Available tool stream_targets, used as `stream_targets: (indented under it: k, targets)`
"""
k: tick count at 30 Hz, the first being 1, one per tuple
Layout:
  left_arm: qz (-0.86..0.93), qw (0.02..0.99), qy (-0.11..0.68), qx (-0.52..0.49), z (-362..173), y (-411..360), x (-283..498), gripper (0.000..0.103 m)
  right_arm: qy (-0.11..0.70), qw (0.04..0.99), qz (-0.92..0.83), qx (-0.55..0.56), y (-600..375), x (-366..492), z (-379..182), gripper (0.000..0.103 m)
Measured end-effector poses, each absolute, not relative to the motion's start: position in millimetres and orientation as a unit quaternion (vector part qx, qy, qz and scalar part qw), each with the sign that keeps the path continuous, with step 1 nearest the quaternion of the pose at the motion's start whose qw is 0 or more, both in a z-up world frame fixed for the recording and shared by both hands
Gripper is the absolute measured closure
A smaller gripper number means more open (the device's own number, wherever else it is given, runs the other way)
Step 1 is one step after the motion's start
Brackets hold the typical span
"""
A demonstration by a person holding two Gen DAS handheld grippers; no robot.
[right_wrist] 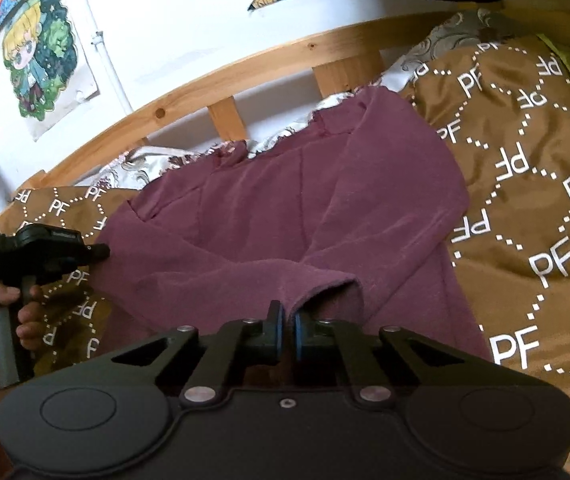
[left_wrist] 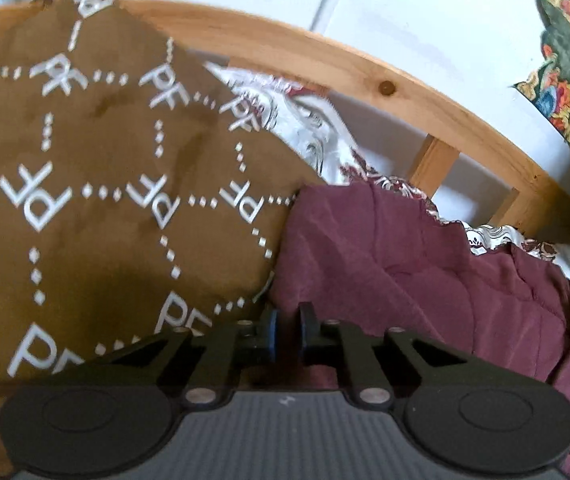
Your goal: Fold small clothes
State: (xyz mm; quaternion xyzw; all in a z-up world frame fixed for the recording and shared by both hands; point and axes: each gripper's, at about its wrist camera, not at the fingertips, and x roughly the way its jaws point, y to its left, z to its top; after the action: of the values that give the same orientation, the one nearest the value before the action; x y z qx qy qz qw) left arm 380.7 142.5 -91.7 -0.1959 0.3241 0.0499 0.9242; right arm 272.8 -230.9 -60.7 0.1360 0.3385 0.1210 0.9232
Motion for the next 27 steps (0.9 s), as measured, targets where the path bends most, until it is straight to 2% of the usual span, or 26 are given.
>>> stream_targets:
  k: [2, 4, 6, 8, 12, 14, 15, 18, 21, 22, 27]
  targets:
    - [0.042, 0.916, 0.327, -0.228, -92, 154, 375, 0.083, 0.348, 0.920, 0.115, 0.139, -233, 275, -64, 0.097]
    - [0.037, 0.913, 0.326, -0.243, -90, 162, 368, 0.059, 0.358, 0.914, 0.112, 0.155, -238, 277, -68, 0.097]
    - [0.038, 0.909, 0.334, -0.248, -89, 167, 363, 0.057, 0.363, 0.910, 0.109, 0.168, -241, 279, -71, 0.090]
    - [0.043, 0.905, 0.346, -0.244, -91, 169, 361, 0.057, 0.364, 0.909, 0.107, 0.171, -242, 280, -72, 0.087]
    - [0.017, 0.889, 0.380, -0.255, -100, 165, 364, 0.069, 0.367, 0.907, 0.112, 0.172, -242, 279, -71, 0.085]
    - [0.013, 0.887, 0.391, -0.246, -103, 159, 367, 0.083, 0.367, 0.907, 0.113, 0.171, -241, 279, -71, 0.085]
    - [0.021, 0.889, 0.393, -0.233, -104, 155, 368, 0.096, 0.368, 0.907, 0.113, 0.170, -241, 279, -71, 0.085]
    - [0.044, 0.900, 0.372, -0.222, -100, 150, 363, 0.098, 0.369, 0.907, 0.115, 0.165, -241, 279, -71, 0.085]
    - [0.067, 0.905, 0.368, -0.203, -95, 145, 362, 0.098, 0.365, 0.911, 0.122, 0.151, -238, 277, -66, 0.098]
    - [0.073, 0.904, 0.373, -0.196, -96, 142, 364, 0.098, 0.363, 0.911, 0.127, 0.149, -237, 276, -64, 0.100]
    - [0.089, 0.896, 0.389, -0.194, -107, 140, 373, 0.096, 0.383, 0.903, 0.121, 0.152, -237, 278, -67, 0.101]
